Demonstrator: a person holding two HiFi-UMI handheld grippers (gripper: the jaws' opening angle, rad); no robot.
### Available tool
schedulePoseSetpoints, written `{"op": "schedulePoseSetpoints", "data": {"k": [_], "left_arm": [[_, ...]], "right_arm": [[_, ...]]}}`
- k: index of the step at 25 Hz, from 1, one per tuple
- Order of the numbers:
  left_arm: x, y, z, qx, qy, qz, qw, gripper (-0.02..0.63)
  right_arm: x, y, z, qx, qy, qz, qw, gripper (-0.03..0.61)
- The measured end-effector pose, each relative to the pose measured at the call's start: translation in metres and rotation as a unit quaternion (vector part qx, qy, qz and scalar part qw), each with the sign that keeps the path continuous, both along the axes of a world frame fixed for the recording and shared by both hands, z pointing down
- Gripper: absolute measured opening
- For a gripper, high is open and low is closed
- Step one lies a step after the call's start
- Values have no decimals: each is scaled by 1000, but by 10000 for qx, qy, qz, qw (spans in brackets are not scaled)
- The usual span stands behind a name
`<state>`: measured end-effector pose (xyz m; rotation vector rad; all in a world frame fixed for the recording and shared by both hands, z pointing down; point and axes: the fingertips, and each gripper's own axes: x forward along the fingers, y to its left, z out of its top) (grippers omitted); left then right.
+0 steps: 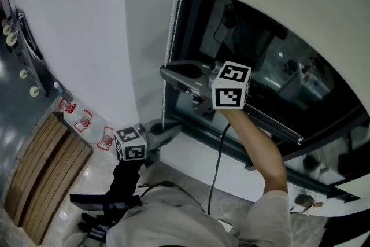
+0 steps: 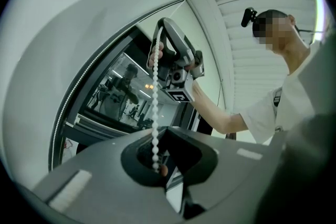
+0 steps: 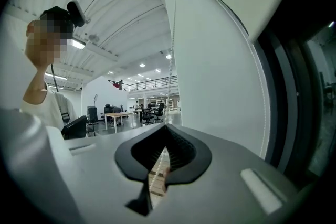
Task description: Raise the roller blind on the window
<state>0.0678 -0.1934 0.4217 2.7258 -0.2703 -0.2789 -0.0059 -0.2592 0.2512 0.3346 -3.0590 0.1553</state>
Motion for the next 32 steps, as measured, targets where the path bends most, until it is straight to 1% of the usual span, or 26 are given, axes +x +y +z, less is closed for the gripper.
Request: {"op": "schedulePoseSetpoints", "data": {"k": [8,13,16,18,20,21,22,23,24,26,29,32], "left_arm": [[-3,1,2,28,-5,-24,10000,-2],[-2,-1,1,46,-18,-22,10000,-2],[-2,0,0,52,-28,-13,10000,-2],[-1,0,-1,62,-24,-6,10000,-2],[-1,0,-1,71,-24,7,10000,-2],[-1,0,-1,71,-26,18,10000,-2],[-1,1,-1,64,-21,30,10000,-2],[0,2,0,54,-16,41,10000,-2],[1,3,1,51,-16,49,10000,-2],[1,4,2,56,-22,59,10000,-2],[1,4,3,54,-9,56,10000,-2],[2,5,2,48,6,61,10000,-2]], "right_arm": [[1,14,48,-345,69,-43,9994,5],[3,19,70,-517,199,-61,9984,5],[6,24,70,-690,61,-174,9974,6],[7,28,64,-594,-9,-272,9979,7],[5,29,57,-296,20,-245,9993,14],[5,27,52,-208,-29,-218,9995,62],[5,24,42,-189,-151,-195,9995,125],[6,20,30,-192,-314,-172,9992,137],[8,16,15,-167,-471,-146,9986,145],[10,7,-18,39,-665,-83,9977,147],[13,-4,-72,500,-802,19,9955,149],[17,-13,-132,852,-951,101,9918,138]]}}
